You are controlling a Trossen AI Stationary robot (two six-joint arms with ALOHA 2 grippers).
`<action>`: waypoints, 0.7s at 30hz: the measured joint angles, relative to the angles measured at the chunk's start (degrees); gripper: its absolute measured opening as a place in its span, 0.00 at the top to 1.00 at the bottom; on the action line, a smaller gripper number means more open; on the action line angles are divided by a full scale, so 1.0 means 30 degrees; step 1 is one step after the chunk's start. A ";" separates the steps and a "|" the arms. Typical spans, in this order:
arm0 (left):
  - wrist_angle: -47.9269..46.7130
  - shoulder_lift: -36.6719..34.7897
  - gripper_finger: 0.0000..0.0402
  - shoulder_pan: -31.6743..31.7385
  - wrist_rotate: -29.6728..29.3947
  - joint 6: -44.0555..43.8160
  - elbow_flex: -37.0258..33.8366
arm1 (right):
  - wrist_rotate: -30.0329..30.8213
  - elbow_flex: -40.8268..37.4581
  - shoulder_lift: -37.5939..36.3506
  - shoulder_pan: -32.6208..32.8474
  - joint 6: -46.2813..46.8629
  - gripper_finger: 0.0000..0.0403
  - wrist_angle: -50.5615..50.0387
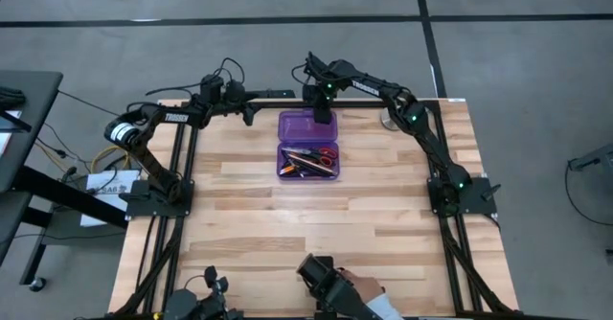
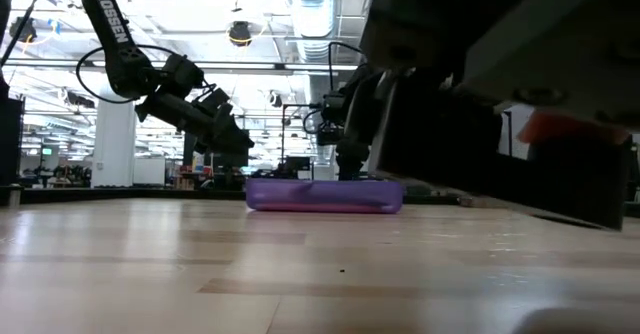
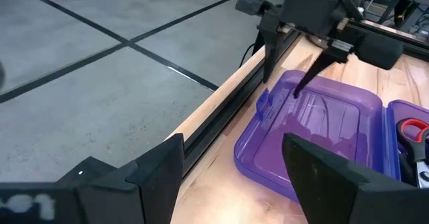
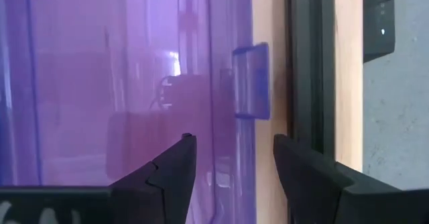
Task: Pick & place school supplies into a supply box
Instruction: Close the purple supply box
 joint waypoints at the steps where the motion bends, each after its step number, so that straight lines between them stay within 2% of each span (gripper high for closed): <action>1: 0.0000 0.0000 0.40 0.0000 -0.0004 0.0000 -0.0001 | -0.0006 -0.0015 0.0007 0.0001 0.0006 0.52 -0.0123; 11: -0.0022 -0.0007 0.40 -0.0007 -0.0007 0.0138 0.0000 | -0.0130 0.0031 0.0150 0.0045 -0.0022 0.53 0.0196; 15: -0.0082 -0.0007 0.40 -0.0007 0.0003 0.0138 -0.0005 | -0.1256 -0.0005 0.0430 -0.0155 0.0249 0.53 0.0030; 21: -0.0174 -0.0007 0.40 -0.0007 0.0000 0.0138 0.0000 | -0.1521 0.0021 0.0583 -0.0225 0.0298 0.55 0.0133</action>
